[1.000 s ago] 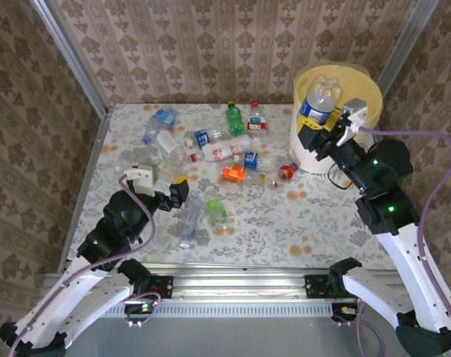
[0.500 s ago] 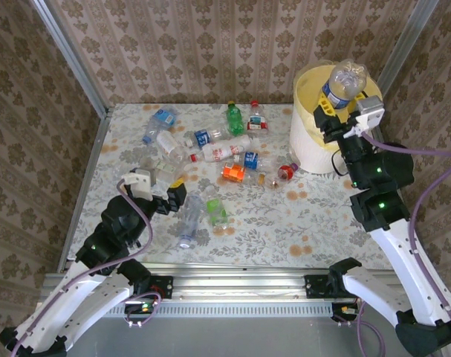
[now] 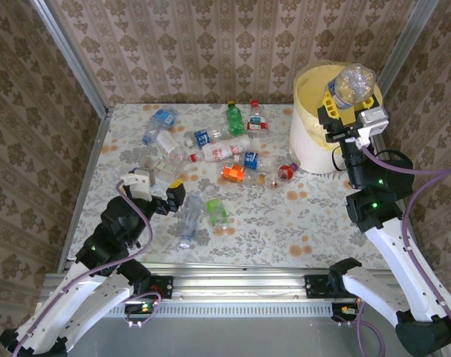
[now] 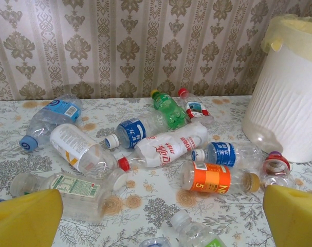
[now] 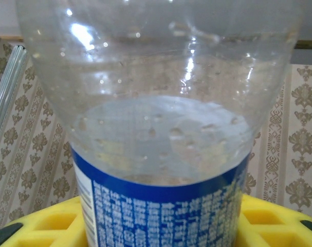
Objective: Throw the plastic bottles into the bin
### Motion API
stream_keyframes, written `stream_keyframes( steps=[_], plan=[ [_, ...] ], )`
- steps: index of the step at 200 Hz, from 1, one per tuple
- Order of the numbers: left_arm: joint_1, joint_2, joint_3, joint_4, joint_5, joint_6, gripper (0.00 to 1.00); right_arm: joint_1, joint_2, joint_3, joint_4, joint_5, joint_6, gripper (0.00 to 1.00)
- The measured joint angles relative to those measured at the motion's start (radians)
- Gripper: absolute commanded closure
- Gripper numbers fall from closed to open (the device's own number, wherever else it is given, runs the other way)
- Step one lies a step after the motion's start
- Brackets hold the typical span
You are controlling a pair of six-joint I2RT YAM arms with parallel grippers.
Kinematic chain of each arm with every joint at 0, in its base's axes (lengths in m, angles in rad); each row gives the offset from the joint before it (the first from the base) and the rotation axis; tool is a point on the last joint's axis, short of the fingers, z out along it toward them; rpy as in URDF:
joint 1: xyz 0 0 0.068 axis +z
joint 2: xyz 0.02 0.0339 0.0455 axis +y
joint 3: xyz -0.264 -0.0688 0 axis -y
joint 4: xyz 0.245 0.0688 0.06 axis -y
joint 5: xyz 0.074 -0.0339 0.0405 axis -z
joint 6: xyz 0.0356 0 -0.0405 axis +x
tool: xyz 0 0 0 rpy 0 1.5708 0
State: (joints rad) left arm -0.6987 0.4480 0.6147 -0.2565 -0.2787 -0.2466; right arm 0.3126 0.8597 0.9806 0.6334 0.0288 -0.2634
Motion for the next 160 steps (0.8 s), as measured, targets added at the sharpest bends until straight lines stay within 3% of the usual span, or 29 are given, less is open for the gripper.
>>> stream_keyframes(
  steps=[107, 160],
  plan=[
    [0.007, -0.008, -0.006, -0.002, -0.004, 0.000, 0.00, -0.001, 0.014, 0.000, -0.001, -0.004, -0.059, 0.74],
    [0.009, -0.008, -0.008, -0.003, -0.003, 0.000, 0.00, -0.054, 0.101, 0.002, -0.010, 0.029, -0.056, 0.73]
  ],
)
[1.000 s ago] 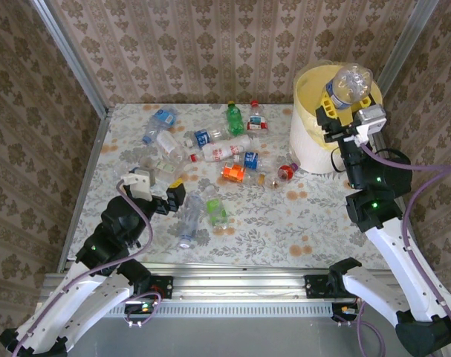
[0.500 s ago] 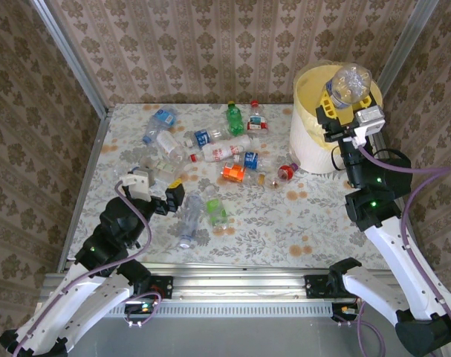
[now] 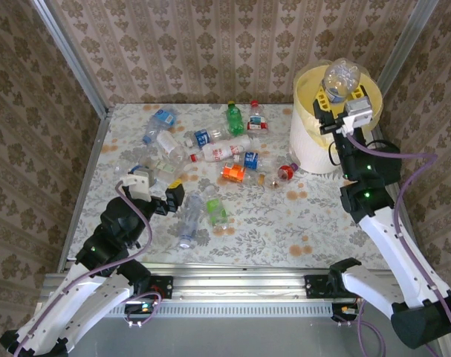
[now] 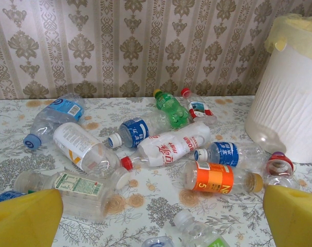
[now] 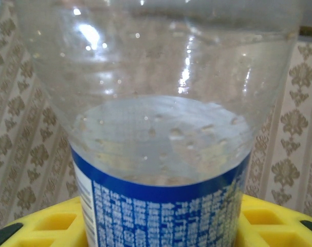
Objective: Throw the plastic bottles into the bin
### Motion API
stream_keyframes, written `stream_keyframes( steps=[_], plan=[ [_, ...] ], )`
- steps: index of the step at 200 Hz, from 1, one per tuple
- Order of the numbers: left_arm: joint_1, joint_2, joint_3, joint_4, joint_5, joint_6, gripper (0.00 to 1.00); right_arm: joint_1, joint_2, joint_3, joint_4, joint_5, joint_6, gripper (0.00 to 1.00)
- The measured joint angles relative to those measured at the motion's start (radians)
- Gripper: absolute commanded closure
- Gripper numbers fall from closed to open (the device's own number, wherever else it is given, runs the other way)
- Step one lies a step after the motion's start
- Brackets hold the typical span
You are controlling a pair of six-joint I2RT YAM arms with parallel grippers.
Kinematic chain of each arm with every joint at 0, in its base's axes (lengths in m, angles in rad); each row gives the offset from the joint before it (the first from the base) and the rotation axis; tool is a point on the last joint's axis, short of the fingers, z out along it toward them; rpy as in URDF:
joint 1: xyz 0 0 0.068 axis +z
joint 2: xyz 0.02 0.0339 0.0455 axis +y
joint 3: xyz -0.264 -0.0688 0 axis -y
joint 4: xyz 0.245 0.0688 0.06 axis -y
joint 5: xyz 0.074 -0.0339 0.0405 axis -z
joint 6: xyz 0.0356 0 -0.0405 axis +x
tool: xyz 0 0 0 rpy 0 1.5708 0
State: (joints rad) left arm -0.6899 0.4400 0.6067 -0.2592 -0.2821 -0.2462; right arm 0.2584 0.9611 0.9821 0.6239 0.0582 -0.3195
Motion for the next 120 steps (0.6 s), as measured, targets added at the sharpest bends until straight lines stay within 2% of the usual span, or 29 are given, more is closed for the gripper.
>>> stream_keyframes(
  steps=[19, 37, 54, 65, 72, 87, 100, 120],
  plan=[
    [0.005, 0.000, 0.000, 0.000, 0.000, 0.000, 0.00, -0.052, 0.064, 0.035, -0.045, 0.019, 0.042, 0.73],
    [0.005, 0.000, 0.000, 0.000, 0.000, 0.000, 0.00, -0.123, 0.164, 0.144, -0.175, 0.051, 0.121, 0.69],
    [0.005, 0.000, 0.000, 0.000, 0.001, 0.003, 0.00, -0.193, 0.283, 0.303, -0.340, 0.071, 0.210, 0.54],
    [0.005, 0.000, 0.000, -0.002, 0.001, 0.004, 0.00, -0.232, 0.360, 0.418, -0.469, 0.070, 0.266, 0.35],
    [0.005, 0.000, 0.000, -0.004, 0.001, 0.004, 0.00, -0.250, 0.412, 0.492, -0.552, 0.071, 0.303, 0.27],
    [0.005, 0.000, 0.000, -0.005, 0.001, 0.004, 0.00, -0.271, 0.494, 0.612, -0.703, 0.070, 0.359, 0.16],
    [0.005, 0.000, 0.000, -0.008, 0.005, 0.004, 0.00, -0.271, 0.513, 0.633, -0.790, 0.068, 0.392, 0.06],
    [0.005, 0.000, 0.000, -0.013, 0.013, 0.004, 0.00, -0.270, 0.500, 0.631, -0.887, 0.059, 0.435, 0.02]
  ],
)
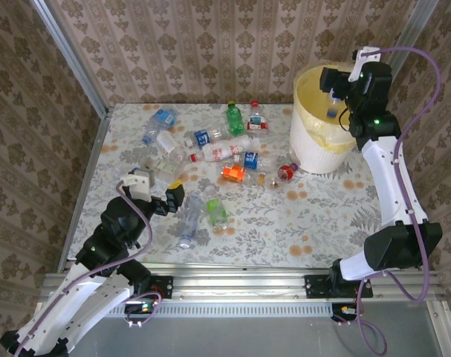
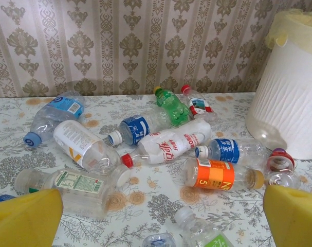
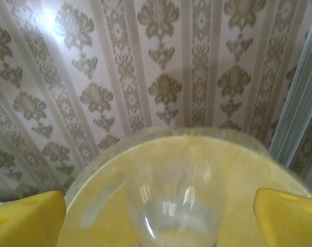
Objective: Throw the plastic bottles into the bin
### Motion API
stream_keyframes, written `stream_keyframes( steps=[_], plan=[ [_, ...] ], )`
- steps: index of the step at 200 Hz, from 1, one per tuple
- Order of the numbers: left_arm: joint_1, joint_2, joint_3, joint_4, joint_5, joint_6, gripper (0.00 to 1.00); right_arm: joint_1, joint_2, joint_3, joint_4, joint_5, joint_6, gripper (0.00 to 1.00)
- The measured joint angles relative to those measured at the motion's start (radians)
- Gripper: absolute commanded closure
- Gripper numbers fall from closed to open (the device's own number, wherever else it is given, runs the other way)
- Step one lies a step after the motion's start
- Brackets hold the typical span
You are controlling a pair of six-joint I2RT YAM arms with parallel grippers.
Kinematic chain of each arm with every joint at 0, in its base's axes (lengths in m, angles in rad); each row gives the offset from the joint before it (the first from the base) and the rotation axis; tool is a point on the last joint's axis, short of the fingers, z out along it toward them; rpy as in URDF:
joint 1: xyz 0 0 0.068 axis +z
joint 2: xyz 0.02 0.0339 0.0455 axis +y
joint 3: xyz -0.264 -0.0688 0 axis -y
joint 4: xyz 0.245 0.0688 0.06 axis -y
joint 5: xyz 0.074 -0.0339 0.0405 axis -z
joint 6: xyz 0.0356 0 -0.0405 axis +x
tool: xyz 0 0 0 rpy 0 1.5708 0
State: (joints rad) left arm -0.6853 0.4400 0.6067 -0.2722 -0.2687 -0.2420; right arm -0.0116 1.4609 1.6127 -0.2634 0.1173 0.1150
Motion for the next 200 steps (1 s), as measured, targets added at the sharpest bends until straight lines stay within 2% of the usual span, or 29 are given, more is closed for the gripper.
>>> stream_keyframes(
  steps=[82, 134, 200],
  plan=[
    [0.000, 0.016, 0.000, -0.014, 0.026, -0.011, 0.00, 0.000, -0.293, -0.006, -0.097, -0.181, 0.116, 0.00],
    [0.001, 0.093, 0.006, -0.041, 0.063, -0.034, 0.00, 0.000, -0.327, -0.104, -0.171, -0.318, 0.175, 0.00],
    [0.001, 0.294, 0.061, -0.114, 0.156, -0.077, 0.00, 0.026, -0.398, -0.276, -0.216, -0.487, 0.207, 0.00]
  ],
)
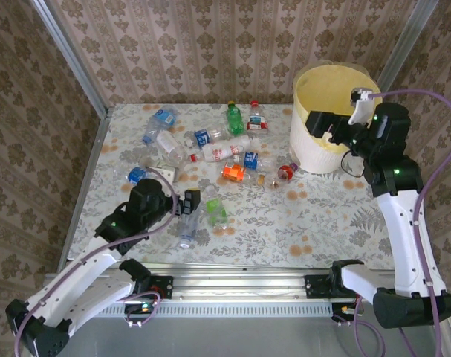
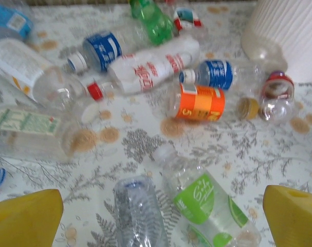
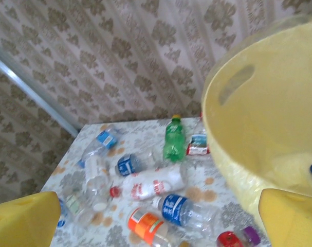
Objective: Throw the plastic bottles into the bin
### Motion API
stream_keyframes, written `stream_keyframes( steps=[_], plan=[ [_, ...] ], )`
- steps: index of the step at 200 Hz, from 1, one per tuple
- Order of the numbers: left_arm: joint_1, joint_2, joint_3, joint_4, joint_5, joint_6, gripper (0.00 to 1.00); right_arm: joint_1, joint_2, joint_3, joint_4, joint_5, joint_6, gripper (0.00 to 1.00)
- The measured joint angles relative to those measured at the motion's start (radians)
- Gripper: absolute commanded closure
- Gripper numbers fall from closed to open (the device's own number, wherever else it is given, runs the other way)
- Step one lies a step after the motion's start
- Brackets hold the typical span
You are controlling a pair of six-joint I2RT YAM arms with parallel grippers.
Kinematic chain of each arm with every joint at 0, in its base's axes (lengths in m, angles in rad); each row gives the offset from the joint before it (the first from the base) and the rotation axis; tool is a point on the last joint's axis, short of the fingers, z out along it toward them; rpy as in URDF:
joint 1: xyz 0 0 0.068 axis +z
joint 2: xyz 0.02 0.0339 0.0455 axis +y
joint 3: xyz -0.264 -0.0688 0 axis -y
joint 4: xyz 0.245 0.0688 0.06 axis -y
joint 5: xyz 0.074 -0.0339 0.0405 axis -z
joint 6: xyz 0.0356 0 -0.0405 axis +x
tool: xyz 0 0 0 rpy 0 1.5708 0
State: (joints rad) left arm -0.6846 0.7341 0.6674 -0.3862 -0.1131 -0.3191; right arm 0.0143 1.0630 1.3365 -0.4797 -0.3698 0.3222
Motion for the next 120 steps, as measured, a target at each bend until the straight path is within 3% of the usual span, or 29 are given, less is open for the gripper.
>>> stream_keyframes(
  steps=[71, 120],
  plan=[
    [-0.029, 0.097, 0.000, -0.089, 0.097, -0.071, 0.00, 0.131, -0.047, -0.175, -0.112, -0.049, -0.036, 0.00],
    [-0.043, 0.300, 0.041, -0.162, 0.090, -0.133, 0.07, 0.175, -0.048, -0.277, -0.140, -0.049, -0.038, 0.00]
  ],
)
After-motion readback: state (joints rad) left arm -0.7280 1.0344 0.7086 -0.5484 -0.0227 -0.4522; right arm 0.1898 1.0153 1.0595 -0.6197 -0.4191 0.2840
